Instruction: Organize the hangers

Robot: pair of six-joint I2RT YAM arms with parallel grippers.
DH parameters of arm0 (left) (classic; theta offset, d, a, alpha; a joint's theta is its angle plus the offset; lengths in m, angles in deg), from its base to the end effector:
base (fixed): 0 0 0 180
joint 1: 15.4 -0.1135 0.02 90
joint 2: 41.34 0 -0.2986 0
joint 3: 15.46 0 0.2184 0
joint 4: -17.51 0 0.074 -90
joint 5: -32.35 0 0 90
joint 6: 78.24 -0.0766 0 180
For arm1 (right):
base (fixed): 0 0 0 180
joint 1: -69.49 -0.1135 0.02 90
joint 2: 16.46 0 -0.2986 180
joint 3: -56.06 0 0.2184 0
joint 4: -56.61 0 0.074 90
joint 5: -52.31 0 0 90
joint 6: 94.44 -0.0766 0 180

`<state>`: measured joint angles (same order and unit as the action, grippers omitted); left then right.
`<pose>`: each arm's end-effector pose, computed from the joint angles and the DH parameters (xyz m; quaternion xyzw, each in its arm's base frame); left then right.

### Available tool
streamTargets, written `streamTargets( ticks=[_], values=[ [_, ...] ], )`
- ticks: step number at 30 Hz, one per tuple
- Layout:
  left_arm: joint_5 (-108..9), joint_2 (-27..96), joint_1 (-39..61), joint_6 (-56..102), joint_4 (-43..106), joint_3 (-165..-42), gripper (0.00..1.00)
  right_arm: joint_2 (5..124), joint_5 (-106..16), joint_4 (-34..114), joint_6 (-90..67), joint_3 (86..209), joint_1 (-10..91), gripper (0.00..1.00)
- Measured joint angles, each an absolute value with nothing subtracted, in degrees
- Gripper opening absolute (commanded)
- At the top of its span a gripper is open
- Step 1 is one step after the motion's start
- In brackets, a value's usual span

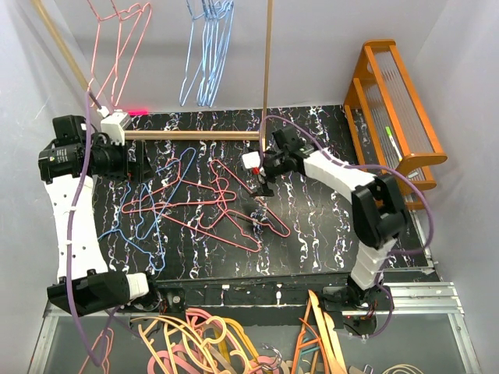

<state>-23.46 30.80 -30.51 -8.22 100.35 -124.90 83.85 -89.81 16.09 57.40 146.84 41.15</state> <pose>0.2027 0.0102 0.4320 0.1487 0.8793 -0.1504 0.4268 0.2939 0.2272 0.2783 -0.7039 0.4898 0.3069 0.4129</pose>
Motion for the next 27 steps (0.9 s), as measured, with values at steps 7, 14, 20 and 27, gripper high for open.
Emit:
streamTargets(
  ticks=[7, 14, 20, 27],
  values=[
    [-37.56, 30.56, -32.81, 0.34, 96.48, -120.39, 0.97, 107.78, -94.51, -13.01, 94.52, 176.50, 40.52, 0.87],
    [-42.47, 30.10, -37.61, 4.74, 92.81, -120.55, 0.97, 116.81, -94.25, -24.24, 109.71, 182.37, 38.14, 0.86],
    [-42.41, 29.25, -39.30, 6.05, 92.09, -120.53, 0.97, 116.88, -94.90, -27.30, 112.90, 182.48, 34.88, 0.82],
    [-41.78, 28.16, -39.71, 6.66, 91.70, -120.09, 0.97, 117.05, -96.41, -27.21, 112.18, 182.55, 31.73, 0.75]
  ],
)
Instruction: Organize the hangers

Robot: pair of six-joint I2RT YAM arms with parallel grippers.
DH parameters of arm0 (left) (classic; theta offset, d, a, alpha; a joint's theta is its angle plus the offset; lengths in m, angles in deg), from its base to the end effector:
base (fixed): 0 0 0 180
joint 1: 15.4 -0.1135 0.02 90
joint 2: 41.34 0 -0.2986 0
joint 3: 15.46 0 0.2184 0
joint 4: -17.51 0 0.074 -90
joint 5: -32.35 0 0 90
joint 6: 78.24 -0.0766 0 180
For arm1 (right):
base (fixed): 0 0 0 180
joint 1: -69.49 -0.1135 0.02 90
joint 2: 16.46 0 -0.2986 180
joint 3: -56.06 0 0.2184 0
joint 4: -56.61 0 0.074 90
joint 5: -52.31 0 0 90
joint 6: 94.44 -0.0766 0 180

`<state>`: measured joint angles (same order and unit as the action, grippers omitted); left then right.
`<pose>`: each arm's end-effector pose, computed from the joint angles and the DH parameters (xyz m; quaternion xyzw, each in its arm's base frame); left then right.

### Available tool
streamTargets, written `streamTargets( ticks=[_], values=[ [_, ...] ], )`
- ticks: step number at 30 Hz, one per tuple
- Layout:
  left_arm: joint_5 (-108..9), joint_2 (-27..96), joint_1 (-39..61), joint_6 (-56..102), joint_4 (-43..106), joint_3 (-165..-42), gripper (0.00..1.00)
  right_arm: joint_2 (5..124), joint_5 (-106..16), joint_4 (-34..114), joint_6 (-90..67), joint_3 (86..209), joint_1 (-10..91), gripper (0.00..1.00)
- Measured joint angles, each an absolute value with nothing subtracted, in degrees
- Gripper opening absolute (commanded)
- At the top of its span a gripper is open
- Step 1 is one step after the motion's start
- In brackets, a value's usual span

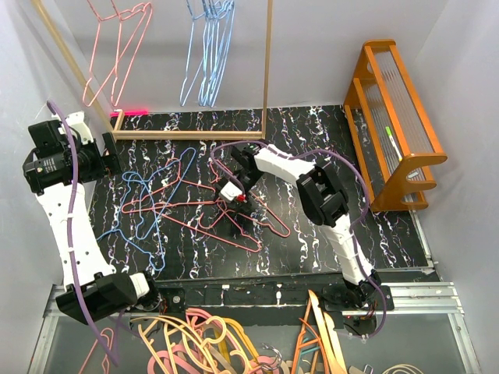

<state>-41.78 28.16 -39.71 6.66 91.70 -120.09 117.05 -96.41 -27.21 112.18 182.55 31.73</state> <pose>0.1988 0.0668 0.4258 -0.0907 0.8915 -0.0124 0.4436 0.3083 0.3216 0.1896 -0.8490 0.1967 0.3828 0.3065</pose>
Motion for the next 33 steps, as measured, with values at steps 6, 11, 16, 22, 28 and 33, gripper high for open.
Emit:
streamTargets(
  ticks=[6, 11, 16, 22, 28, 33],
  values=[
    [-40.77, 28.16, -39.73, 6.92, 91.06, -119.56, 0.97, 120.37, -96.30, -26.49, 110.65, 185.83, 31.27, 0.74],
    [-40.33, 28.16, -39.84, 7.18, 90.41, -119.35, 0.97, 121.31, -96.11, -26.36, 110.23, 187.99, 31.36, 0.70],
    [-39.85, 28.16, -40.46, 7.67, 89.99, -118.34, 0.97, 122.21, -95.71, -27.10, 111.22, 191.53, 31.58, 0.64],
    [-39.41, 28.16, -40.83, 7.93, 89.53, -118.01, 0.97, 123.17, -95.69, -28.41, 112.83, 195.18, 32.58, 0.57],
    [-37.64, 28.16, -42.05, 8.65, 88.77, -117.68, 0.97, 123.17, -93.09, -29.77, 114.08, 193.39, 34.03, 0.57],
    [-36.77, 28.55, -42.66, 9.20, 88.51, -117.51, 0.97, 123.19, -91.56, -30.36, 114.21, 191.84, 34.27, 0.58]
  ],
)
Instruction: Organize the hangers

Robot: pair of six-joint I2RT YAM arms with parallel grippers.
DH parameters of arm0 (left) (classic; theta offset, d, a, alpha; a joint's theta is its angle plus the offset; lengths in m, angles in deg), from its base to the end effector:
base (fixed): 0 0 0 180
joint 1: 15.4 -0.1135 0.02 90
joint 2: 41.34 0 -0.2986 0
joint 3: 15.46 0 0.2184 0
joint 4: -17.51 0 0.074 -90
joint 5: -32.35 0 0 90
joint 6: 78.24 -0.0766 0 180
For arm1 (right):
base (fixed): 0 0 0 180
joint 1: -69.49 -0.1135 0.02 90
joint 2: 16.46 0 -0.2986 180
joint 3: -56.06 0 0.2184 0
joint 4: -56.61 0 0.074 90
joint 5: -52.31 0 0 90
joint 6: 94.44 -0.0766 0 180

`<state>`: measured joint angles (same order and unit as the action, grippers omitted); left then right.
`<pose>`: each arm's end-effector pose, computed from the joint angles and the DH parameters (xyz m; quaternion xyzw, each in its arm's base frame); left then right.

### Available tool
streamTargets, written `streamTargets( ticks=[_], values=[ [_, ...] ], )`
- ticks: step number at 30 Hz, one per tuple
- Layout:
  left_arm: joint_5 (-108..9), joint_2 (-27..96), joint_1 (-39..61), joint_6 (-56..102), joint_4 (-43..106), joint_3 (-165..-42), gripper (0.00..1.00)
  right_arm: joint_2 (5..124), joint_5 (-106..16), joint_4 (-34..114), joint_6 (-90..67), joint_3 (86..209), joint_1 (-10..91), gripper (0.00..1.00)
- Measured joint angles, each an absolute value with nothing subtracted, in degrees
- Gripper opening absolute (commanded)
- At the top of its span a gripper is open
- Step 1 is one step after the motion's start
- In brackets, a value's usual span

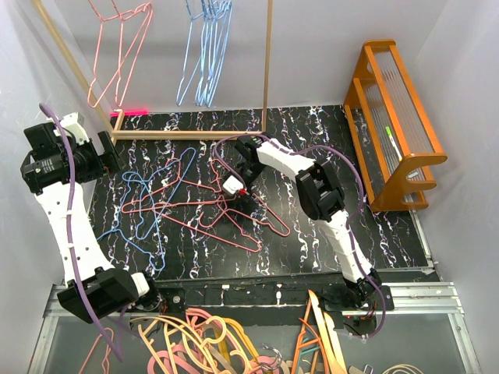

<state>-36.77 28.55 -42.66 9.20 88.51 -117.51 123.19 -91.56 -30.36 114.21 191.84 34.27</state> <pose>0.2042 0.0745 0.4189 -0.1133 0.8833 -0.0487 0.4524 0.3432 0.3180 0.1729 -0.8677 0.2048 0.3425 0.2965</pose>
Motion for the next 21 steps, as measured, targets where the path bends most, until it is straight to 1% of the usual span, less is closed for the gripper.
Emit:
streamTargets(
  ticks=[11, 18, 21],
  values=[
    [-34.04, 29.42, -43.10, 10.11, 87.02, -115.67, 0.97, 123.19, -90.34, -31.34, 114.23, 189.85, 33.17, 0.56],
    [-33.80, 29.58, -43.25, 10.09, 86.95, -115.61, 0.97, 123.19, -90.69, -31.39, 114.23, 189.59, 31.82, 0.47],
    [-33.64, 29.55, -43.32, 10.07, 86.82, -115.28, 0.97, 123.19, -90.49, -31.37, 114.28, 189.59, 30.94, 0.46]
  ],
)
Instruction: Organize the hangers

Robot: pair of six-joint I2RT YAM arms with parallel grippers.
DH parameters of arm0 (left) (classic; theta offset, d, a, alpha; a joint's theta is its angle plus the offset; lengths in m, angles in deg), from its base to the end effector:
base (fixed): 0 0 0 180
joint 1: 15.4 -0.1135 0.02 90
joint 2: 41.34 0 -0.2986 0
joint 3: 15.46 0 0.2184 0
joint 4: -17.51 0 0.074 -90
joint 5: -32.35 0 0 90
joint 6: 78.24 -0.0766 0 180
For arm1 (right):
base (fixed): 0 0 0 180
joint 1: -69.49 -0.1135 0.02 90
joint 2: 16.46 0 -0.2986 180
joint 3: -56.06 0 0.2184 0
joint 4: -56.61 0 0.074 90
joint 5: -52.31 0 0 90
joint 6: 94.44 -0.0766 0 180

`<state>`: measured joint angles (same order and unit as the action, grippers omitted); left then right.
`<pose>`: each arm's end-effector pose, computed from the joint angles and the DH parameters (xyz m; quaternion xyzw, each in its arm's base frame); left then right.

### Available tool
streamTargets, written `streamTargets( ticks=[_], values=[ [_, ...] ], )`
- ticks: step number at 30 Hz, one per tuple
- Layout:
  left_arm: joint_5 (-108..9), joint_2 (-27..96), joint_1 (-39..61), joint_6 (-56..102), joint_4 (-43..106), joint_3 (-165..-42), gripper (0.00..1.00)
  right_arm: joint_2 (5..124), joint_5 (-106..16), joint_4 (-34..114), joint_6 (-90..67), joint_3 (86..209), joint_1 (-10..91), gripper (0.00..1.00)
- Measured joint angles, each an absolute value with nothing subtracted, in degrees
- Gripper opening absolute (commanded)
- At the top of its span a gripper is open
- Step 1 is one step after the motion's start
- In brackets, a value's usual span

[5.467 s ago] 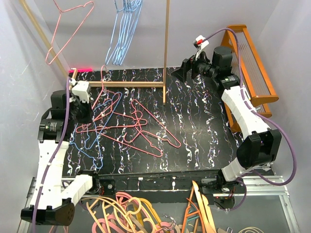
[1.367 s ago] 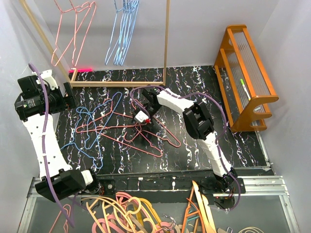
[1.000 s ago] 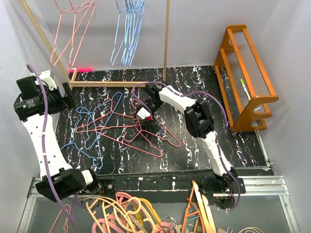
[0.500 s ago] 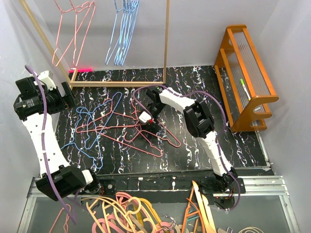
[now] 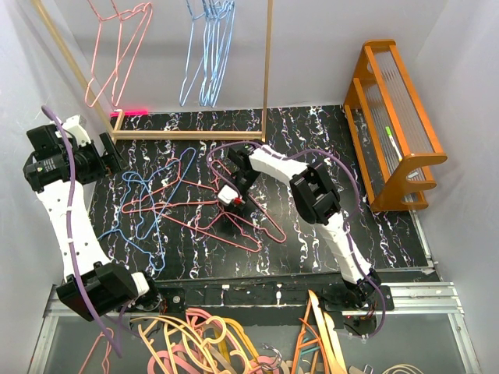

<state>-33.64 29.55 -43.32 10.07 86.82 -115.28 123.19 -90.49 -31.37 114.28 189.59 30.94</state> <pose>0.2117 0.0769 0.4080 -0.1165 0.8845 -0.0777 0.4451 0.3187 0.3320 0.1635 -0.8745 0.1920 0.3606 0.2616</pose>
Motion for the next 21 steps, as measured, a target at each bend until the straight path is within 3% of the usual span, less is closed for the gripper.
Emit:
streamTargets(
  ticks=[5, 8, 17, 21],
  values=[
    [-33.62, 29.55, -43.36, 9.85, 86.80, -114.80, 0.97, 123.30, -90.29, -31.39, 114.25, 189.59, 29.94, 0.46],
    [-33.62, 29.55, -43.36, 9.81, 86.80, -114.73, 0.97, 123.30, -89.99, -31.45, 114.25, 189.59, 29.59, 0.38],
    [-33.62, 29.38, -43.41, 9.22, 87.09, -114.65, 0.97, 124.46, -88.11, -33.24, 114.30, 192.17, 28.58, 0.40],
    [-33.45, 29.03, -43.47, 9.04, 87.48, -114.65, 0.97, 124.61, -86.20, -34.25, 114.52, 192.89, 27.93, 0.24]
  ],
)
